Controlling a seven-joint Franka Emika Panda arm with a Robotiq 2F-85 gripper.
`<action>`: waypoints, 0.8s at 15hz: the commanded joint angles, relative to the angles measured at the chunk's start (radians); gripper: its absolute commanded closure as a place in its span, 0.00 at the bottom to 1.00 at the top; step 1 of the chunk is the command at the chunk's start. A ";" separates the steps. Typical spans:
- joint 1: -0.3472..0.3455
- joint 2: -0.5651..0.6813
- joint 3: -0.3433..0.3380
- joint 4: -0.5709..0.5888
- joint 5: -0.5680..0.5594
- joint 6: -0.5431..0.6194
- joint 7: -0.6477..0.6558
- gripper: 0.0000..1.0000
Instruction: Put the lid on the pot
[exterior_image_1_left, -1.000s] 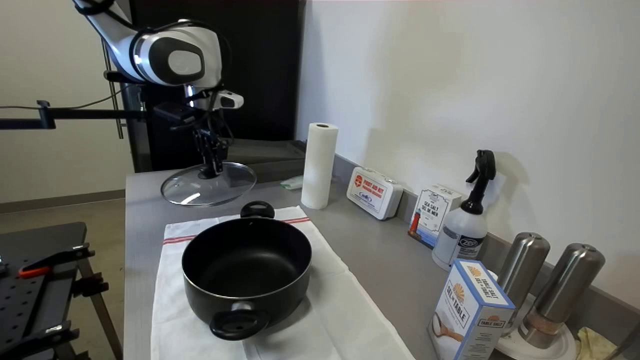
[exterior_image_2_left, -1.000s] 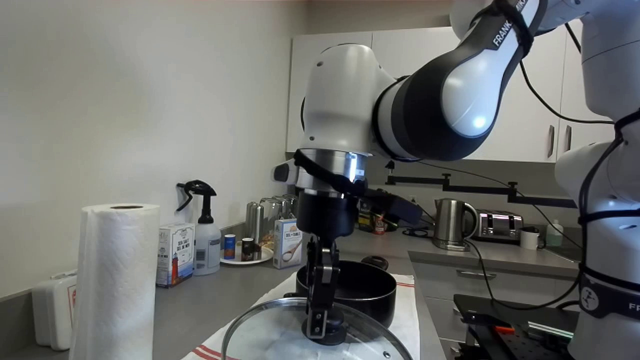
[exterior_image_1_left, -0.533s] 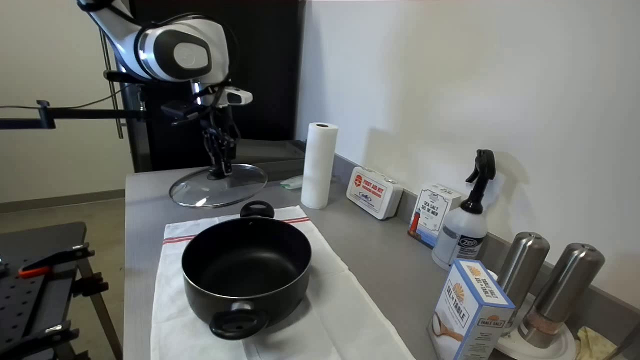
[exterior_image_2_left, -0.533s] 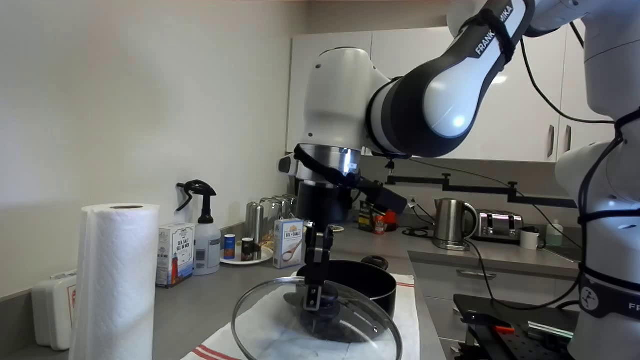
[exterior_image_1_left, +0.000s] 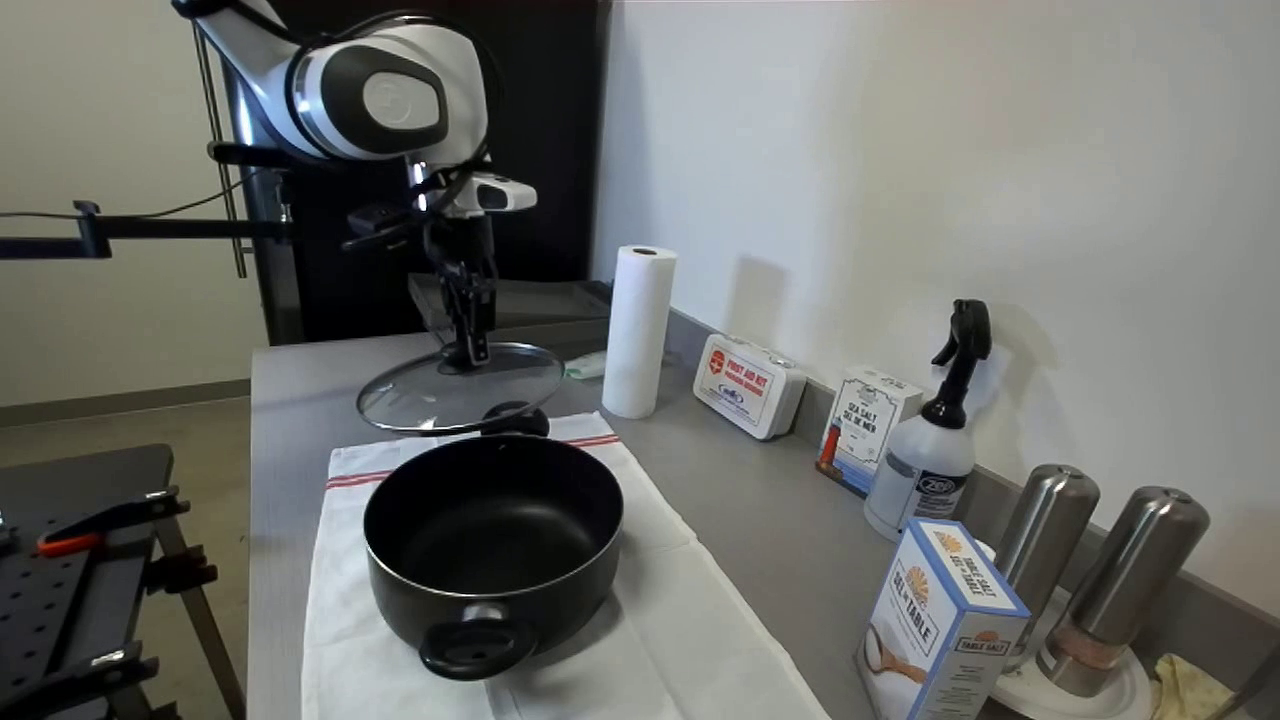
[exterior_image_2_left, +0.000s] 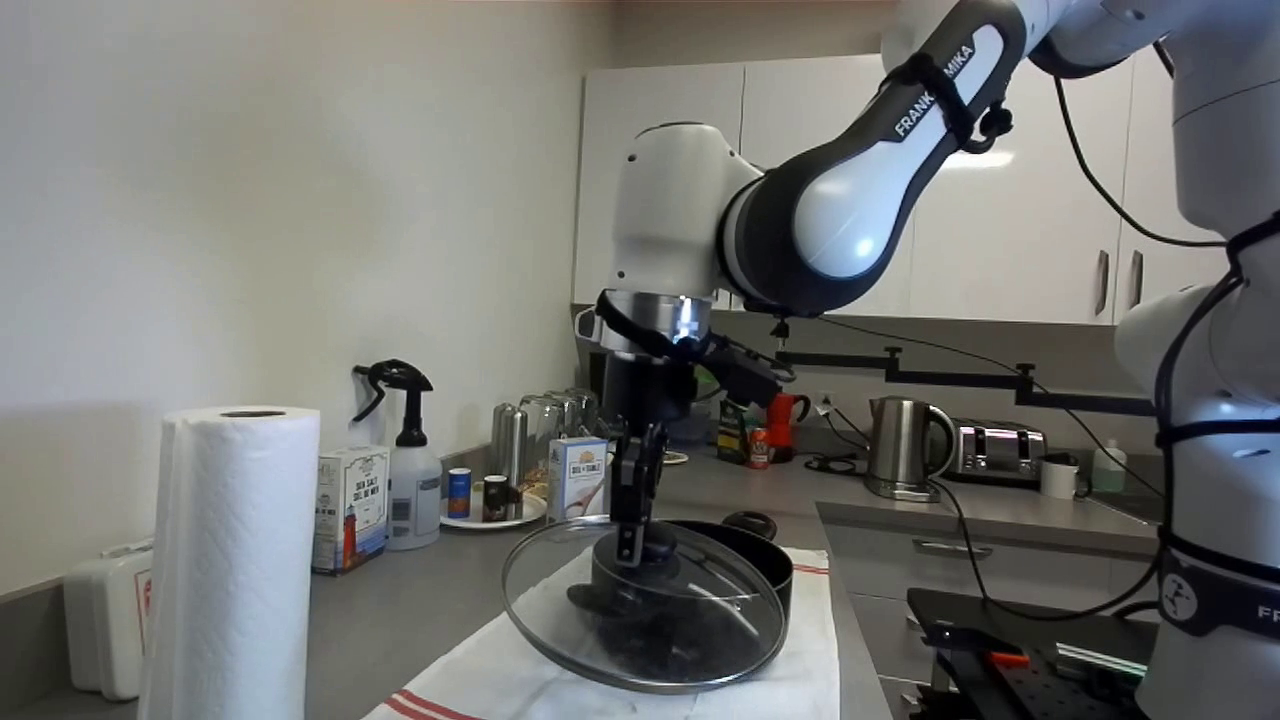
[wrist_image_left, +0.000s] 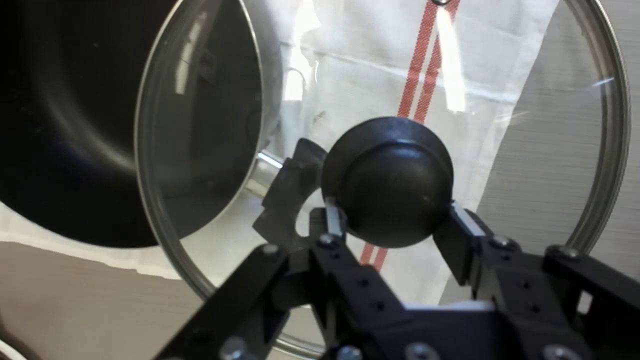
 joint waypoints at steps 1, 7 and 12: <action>-0.033 -0.055 -0.024 -0.015 -0.022 -0.034 0.043 0.77; -0.096 -0.083 -0.061 -0.021 0.002 -0.045 0.036 0.77; -0.143 -0.095 -0.087 -0.030 0.020 -0.046 0.030 0.77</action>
